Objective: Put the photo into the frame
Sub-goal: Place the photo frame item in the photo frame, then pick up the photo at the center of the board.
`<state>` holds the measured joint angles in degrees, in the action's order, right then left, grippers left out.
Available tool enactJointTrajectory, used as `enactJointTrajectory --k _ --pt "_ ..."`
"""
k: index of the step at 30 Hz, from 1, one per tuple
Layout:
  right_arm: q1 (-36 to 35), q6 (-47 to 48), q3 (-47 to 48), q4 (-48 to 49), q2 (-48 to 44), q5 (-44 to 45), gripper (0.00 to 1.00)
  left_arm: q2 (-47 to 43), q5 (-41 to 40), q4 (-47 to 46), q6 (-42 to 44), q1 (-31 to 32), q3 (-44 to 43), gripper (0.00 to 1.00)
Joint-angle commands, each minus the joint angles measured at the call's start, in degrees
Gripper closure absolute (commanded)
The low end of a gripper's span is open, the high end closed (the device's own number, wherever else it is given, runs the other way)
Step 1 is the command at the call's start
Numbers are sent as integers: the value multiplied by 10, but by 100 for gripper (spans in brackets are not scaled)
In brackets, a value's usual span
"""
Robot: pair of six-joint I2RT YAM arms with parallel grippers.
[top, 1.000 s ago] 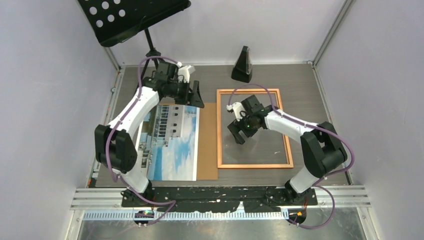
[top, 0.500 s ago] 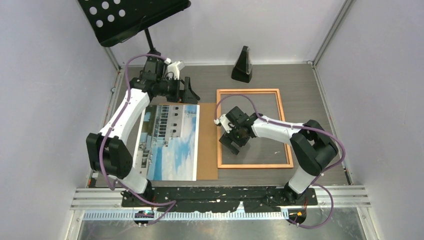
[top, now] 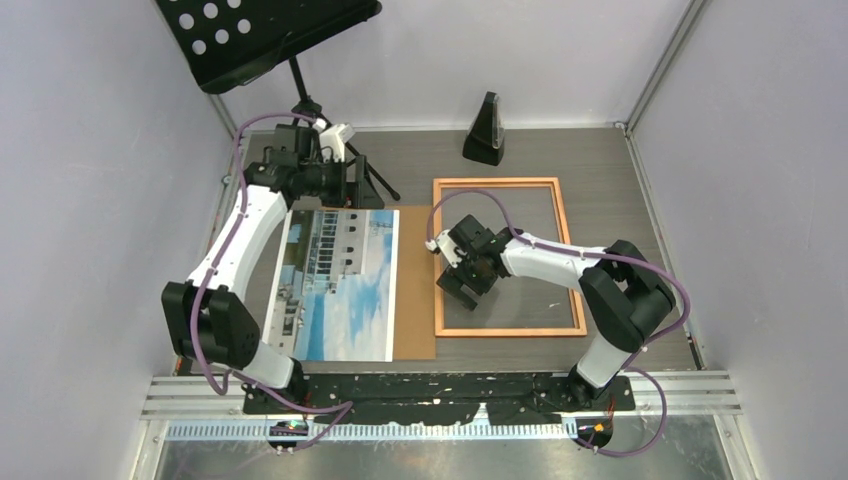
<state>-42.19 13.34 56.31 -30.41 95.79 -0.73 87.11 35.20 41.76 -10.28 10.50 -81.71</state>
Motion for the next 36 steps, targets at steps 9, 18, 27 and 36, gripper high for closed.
enactJointTrajectory --k 9,18,27,36 --pt "-8 22 64 -18 -74 66 3 -42 -36 55 58 -55 24 18" --pt "-8 -15 176 -2 -70 5 3 -36 -116 191 215 -140 39 12" --pt "-42 -65 317 19 77 -76 3 3 -164 199 317 -259 84 0" --pt "-112 -58 424 18 221 -76 3 111 -157 195 363 -321 90 1"
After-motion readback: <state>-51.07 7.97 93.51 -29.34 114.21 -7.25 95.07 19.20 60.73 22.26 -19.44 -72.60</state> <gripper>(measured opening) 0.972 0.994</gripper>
